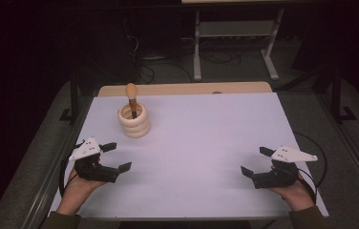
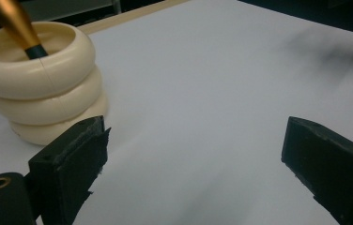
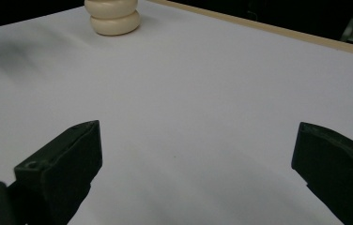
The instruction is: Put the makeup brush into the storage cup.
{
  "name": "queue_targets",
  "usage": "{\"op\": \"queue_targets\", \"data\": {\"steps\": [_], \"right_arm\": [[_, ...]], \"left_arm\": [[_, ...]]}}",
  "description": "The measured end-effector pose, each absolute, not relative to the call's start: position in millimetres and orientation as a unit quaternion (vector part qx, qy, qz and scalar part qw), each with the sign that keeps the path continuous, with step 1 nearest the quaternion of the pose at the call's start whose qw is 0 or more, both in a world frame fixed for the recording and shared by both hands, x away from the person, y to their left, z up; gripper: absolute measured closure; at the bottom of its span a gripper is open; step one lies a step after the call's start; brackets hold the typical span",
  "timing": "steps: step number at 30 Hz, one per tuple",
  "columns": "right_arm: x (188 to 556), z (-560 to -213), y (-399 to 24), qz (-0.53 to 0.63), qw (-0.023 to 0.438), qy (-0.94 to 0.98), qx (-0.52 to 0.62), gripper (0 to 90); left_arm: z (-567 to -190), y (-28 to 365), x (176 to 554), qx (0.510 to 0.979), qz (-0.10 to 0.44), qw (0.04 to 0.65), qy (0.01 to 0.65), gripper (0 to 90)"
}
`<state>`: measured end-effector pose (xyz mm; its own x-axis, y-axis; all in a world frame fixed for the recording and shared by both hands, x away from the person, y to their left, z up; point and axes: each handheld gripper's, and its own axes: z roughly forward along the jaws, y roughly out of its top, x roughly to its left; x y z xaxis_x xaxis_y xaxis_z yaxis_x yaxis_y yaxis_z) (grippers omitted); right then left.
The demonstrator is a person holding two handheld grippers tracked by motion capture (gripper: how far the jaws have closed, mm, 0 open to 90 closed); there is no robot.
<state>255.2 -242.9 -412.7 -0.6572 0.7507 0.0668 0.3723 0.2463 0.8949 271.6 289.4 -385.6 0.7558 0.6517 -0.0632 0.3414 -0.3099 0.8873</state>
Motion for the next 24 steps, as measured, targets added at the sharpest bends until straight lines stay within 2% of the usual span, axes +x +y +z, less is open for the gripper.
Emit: {"op": "queue_targets", "data": {"steps": [24], "right_arm": [[254, -416, -242, 0.483, 0.193, 0.773, 0.364, 1.1]], "left_arm": [[-420, 296, 252, 0.81, 0.14, 0.476, 0.313, 6.4]]}}
